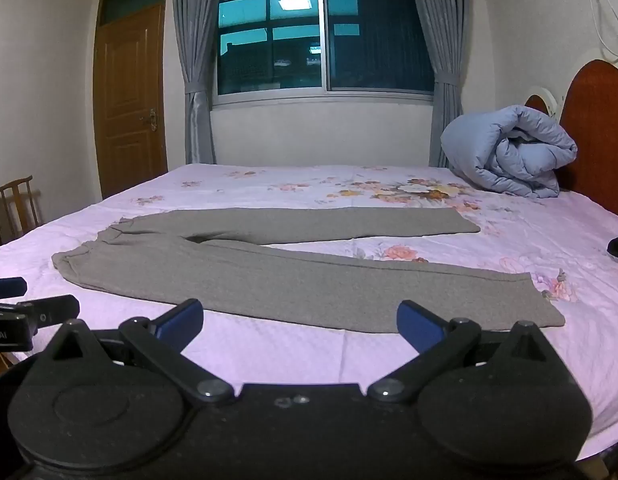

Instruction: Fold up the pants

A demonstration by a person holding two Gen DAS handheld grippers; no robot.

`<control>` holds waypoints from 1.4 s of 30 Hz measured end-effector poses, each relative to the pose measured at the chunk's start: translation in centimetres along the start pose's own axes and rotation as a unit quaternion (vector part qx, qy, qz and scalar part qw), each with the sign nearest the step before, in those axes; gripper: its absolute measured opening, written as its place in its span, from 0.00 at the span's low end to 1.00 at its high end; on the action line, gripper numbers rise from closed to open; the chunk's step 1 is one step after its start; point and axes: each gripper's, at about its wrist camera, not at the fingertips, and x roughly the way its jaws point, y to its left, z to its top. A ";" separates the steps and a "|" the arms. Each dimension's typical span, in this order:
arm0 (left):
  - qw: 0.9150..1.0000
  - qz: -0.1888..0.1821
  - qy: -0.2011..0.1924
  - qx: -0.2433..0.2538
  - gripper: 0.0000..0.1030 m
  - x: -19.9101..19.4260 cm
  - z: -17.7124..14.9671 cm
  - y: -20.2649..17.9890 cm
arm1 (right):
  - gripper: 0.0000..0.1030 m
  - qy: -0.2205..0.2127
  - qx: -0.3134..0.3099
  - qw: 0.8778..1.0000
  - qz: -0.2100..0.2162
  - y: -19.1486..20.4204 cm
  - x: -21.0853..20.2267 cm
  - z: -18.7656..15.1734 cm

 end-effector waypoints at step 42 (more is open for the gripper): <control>1.000 0.000 -0.002 0.005 1.00 0.5 -0.6 0.4 | 0.94 0.001 0.000 1.000 0.000 0.1 0.0 0.1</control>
